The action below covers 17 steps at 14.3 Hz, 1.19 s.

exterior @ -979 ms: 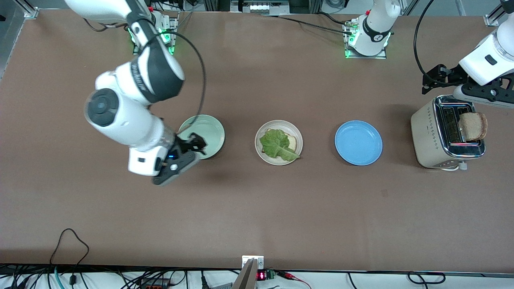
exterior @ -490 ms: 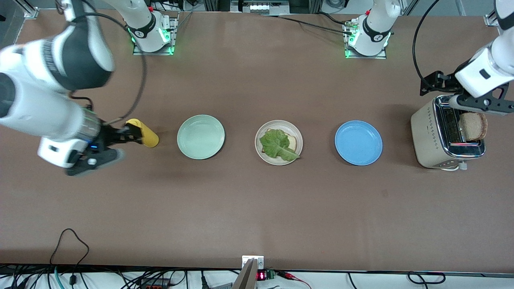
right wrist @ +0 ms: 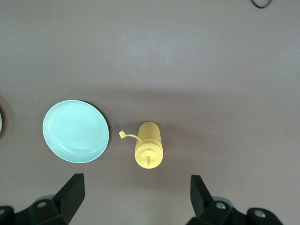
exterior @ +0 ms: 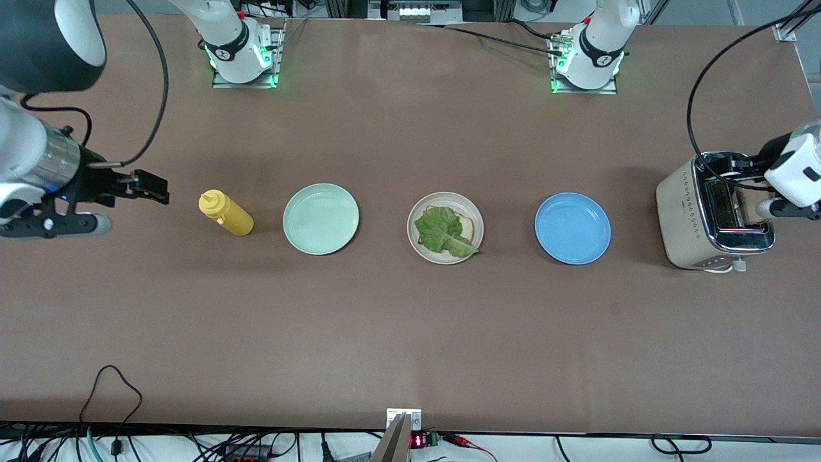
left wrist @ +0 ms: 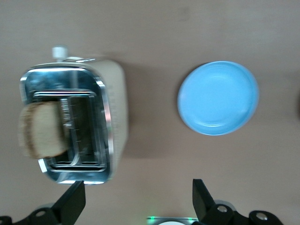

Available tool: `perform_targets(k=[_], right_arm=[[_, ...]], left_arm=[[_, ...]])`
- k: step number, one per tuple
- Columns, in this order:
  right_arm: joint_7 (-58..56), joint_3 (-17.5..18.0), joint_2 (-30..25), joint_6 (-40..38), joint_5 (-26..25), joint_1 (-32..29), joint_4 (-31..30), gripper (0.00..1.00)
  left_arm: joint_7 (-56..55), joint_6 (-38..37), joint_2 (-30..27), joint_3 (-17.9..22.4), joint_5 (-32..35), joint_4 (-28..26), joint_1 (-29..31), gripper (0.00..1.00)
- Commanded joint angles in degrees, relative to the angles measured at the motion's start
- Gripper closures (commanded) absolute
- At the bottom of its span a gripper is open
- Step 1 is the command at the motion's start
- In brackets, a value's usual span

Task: Make sandwich in beige plate with both arms
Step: 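Withdraw the right gripper past the yellow bottle while the left gripper descends, then grasp the second toast slice in the toaster with the left gripper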

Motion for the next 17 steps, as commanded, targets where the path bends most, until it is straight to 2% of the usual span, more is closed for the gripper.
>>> perform_targets(k=[1,4,6,11,14,17], right_arm=[[4.9,4.2,-6.4,0.1,-1.0,-4.7,-6.2,0.00],[7.5,4.8,-13.5,4.0,-1.0,-5.2,-15.0,0.00],[7.5,4.6,-15.2,6.0,-1.1,-5.3,-17.6,0.00],[7.4,4.4,-16.7,6.2,-1.0,-5.0,-18.3,0.00],[6.7,3.6,-16.5,6.0,-0.9,-4.5,-17.8,0.00],[6.8,0.9,-16.3,6.0,-0.8,-2.2,-17.3,0.00]], left_arm=[[1.6,-1.3,2.7,-0.2,5.1,2.3,1.4,0.00],[10.0,4.3,4.5,-0.2,5.9,1.3,5.7,0.00],[14.1,7.0,6.0,-0.2,5.6,0.8,8.7,0.00],[22.3,17.8,6.1,-0.7,2.4,-6.6,15.1,0.00],[24.0,19.3,6.0,-0.7,1.9,-8.9,16.8,0.00],[24.1,20.2,6.0,-0.8,1.8,-10.3,18.0,0.00]])
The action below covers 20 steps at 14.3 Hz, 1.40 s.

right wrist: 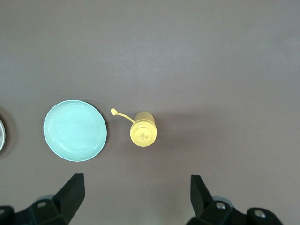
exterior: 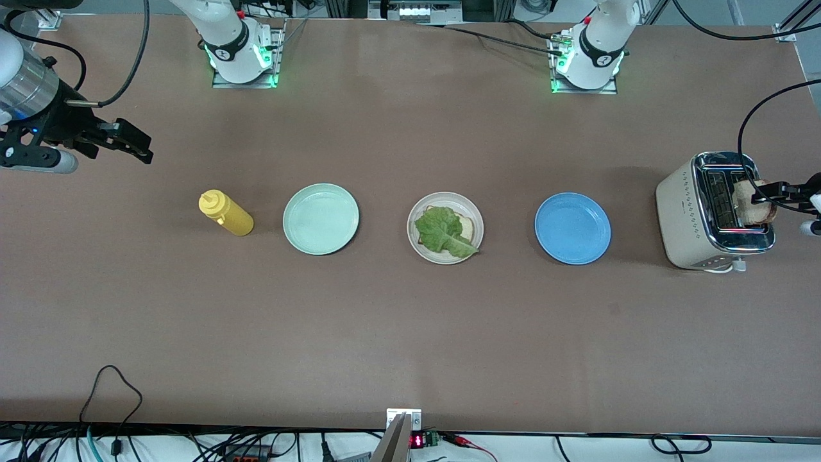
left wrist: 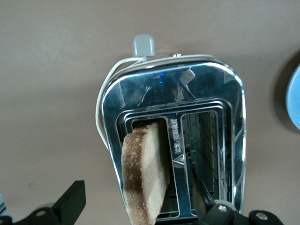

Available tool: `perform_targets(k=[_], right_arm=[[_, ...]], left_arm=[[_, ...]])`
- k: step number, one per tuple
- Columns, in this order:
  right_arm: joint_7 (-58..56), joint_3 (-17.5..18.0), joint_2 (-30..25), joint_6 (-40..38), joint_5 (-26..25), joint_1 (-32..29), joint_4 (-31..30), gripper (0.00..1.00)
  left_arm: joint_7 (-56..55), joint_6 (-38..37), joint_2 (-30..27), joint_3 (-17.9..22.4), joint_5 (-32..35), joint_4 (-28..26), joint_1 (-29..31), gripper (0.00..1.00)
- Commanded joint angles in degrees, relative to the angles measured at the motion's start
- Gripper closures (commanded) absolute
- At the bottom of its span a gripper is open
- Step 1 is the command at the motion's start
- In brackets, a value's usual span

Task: Make sandwich in beige plate with both arms
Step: 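Grasp the second toast slice in the toaster with the left gripper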

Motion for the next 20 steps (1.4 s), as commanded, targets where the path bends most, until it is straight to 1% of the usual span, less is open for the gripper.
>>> perform_targets(k=[1,3,5,6,7,9,10,12,13,16,18,20], right_arm=[[0.5,-1.5,-1.0,0.8,-0.3,1.5,-0.7,0.00],[0.2,-1.4,-0.8,0.4,-0.5,1.2,-0.1,0.00],[-0.1,-1.4,-0.5,0.4,-0.5,1.0,0.0,0.00],[-0.2,-1.4,-0.5,0.5,-0.5,1.0,0.2,0.00],[-0.2,-1.4,-0.2,0.3,-0.5,1.0,0.7,0.00],[-0.3,-1.4,0.3,0.3,-0.3,0.9,1.3,0.00],[-0.3,-1.4,0.4,0.2,-0.6,0.8,1.9,0.00],[-0.3,-1.4,0.4,-0.2,-0.3,0.8,2.2,0.00],[-0.3,-1.4,0.4,-0.3,-0.4,0.8,2.1,0.00],[0.3,-1.4,0.3,-0.1,-0.5,0.9,2.0,0.00],[0.2,-1.4,0.3,0.7,-0.6,0.8,2.0,0.00],[0.2,-1.4,0.3,0.9,-0.7,0.7,2.0,0.00]], left_arm=[[2.1,1.3,-1.3,-0.9,-1.2,-2.3,1.6,0.00],[3.5,2.9,-1.3,-0.9,-2.6,-3.2,1.8,0.09],[4.3,2.7,-1.0,-0.9,-4.4,-3.4,3.0,0.31],[5.3,2.5,-0.9,-0.9,-4.5,-3.4,3.1,0.48],[5.7,2.4,-0.8,-0.9,-4.5,-3.4,3.1,0.60],[5.7,2.3,-0.8,-0.9,-4.5,-3.4,3.1,0.63],[5.7,2.3,-0.8,-0.9,-4.5,-3.4,3.1,0.67],[5.6,2.2,-0.8,-0.9,-4.4,-3.4,3.1,0.87],[5.6,2.2,-0.8,-0.9,-4.4,-3.4,3.1,0.93],[5.6,2.2,-1.1,-1.0,-4.4,-3.0,2.9,0.98],[5.7,0.7,-2.1,-1.8,-4.2,-2.1,2.7,0.99],[5.7,-3.4,-2.3,-3.0,-3.7,1.9,2.5,0.99]])
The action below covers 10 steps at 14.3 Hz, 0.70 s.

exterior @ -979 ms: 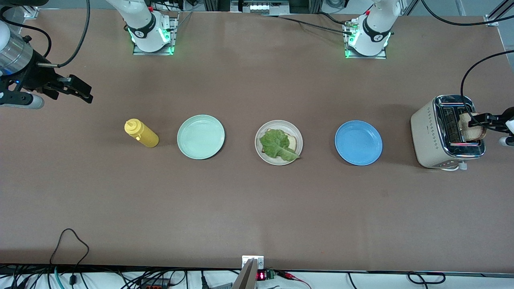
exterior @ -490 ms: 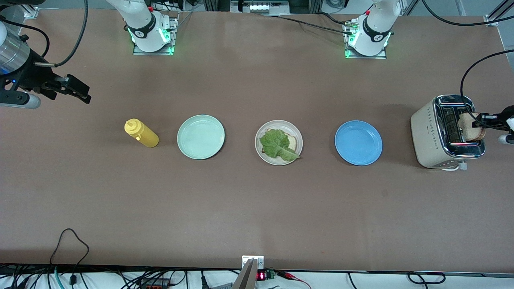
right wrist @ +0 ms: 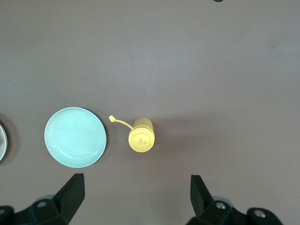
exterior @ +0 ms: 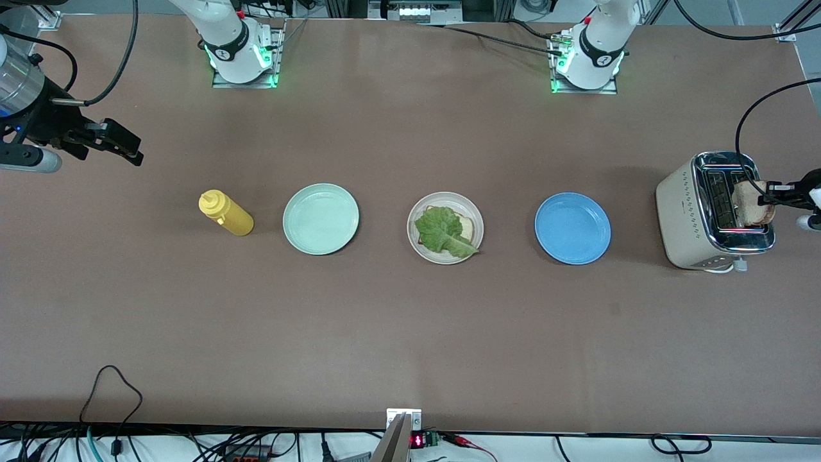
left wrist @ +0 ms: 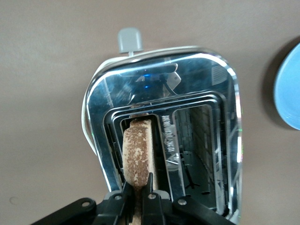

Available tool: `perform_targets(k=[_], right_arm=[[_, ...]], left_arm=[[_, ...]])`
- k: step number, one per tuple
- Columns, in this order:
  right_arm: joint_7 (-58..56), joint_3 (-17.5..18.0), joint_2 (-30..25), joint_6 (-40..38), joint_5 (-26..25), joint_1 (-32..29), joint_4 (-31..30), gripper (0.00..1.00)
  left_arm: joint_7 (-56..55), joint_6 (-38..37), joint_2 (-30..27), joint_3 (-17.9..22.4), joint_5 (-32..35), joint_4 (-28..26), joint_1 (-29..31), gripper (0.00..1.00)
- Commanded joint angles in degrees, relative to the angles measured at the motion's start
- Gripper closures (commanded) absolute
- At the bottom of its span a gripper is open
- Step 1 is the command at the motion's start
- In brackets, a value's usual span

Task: Make sandwich in beige plate with both arms
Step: 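Grasp the second toast slice in the toaster with the left gripper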

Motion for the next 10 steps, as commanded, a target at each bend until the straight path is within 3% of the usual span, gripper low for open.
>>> perform_targets(k=[1,4,6,10], right_arm=[[0.2,-0.4,0.2,0.2,-0.7,0.2,0.9,0.00],[-1.7,-0.4,0.2,0.4,-0.7,-1.4,0.9,0.00],[-1.5,-0.3,0.0,0.3,-0.7,-1.5,0.8,0.00],[-1.3,-0.3,0.0,0.4,-0.2,-1.4,0.8,0.00]], left_arm=[[1.3,-5.9,-1.4,-2.0,0.0,4.8,0.3,0.99],[1.2,-12.9,-1.8,-3.3,0.1,9.7,-0.1,0.99],[0.2,-17.5,-1.8,-6.3,-0.1,13.1,-0.8,0.99],[-6.7,-18.6,-1.5,-16.4,-0.8,13.7,-0.9,0.99]])
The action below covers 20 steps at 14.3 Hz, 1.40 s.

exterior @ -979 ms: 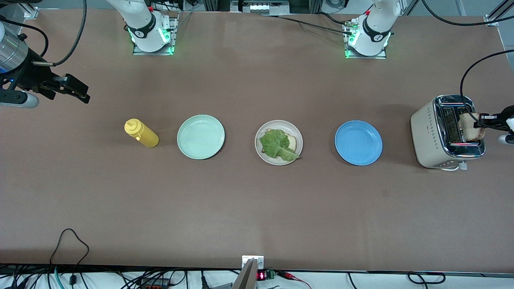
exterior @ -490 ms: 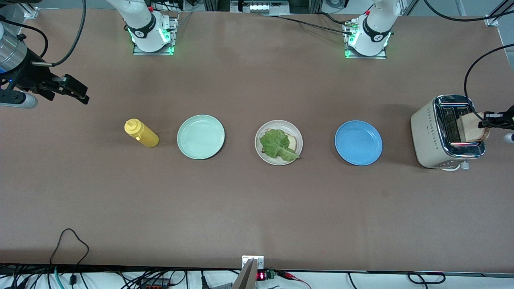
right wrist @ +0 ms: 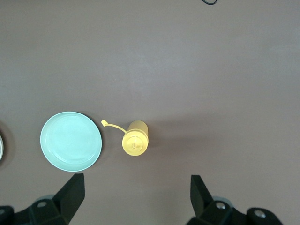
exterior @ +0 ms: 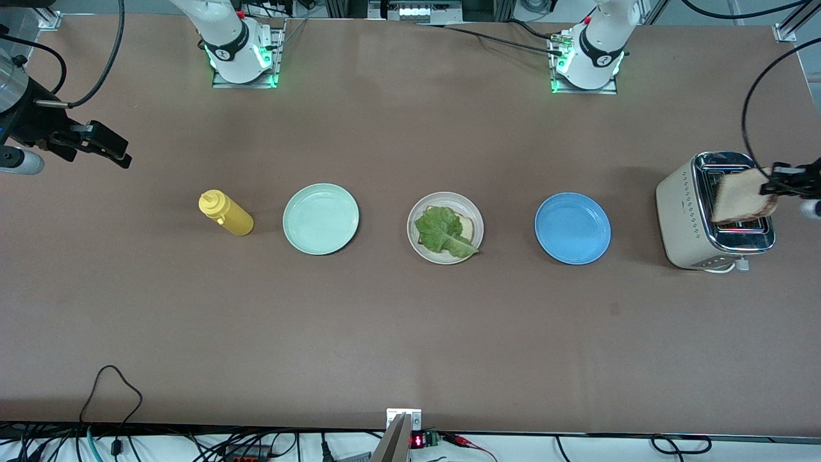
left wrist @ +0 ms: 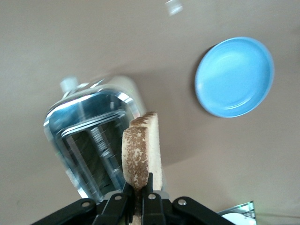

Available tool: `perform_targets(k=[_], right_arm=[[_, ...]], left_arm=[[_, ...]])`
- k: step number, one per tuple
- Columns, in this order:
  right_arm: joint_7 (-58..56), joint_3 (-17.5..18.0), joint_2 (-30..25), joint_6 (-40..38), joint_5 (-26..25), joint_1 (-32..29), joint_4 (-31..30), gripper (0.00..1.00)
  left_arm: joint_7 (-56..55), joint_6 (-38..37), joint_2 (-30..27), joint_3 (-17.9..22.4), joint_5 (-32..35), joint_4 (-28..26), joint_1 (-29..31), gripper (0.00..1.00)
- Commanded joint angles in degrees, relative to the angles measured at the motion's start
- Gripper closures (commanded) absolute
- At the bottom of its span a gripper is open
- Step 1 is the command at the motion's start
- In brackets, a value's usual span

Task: Make sandwich in beige plate with both arms
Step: 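Lift the toast out and carry it to the beige plate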

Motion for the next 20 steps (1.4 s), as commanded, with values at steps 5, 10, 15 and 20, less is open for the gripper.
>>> perform_targets(k=[5,10,15,20], right_arm=[[-0.8,0.4,0.0,-0.1,-0.2,-0.3,0.7,0.00],[-0.8,0.4,0.1,-0.1,0.0,0.1,0.7,0.00],[-0.8,-0.1,0.1,-0.1,0.1,0.9,0.7,0.00],[-0.8,-0.1,0.1,0.0,0.1,0.6,0.7,0.00]], left_arm=[[-12.5,-1.1,2.1,-17.1,-0.3,1.3,-2.8,0.99],[-28.4,-0.4,9.2,-17.1,-12.4,1.3,-11.4,0.99],[-38.8,9.0,17.4,-17.1,-39.7,1.6,-12.2,0.99],[-24.0,20.1,24.9,-17.1,-50.7,0.4,-17.6,1.00]])
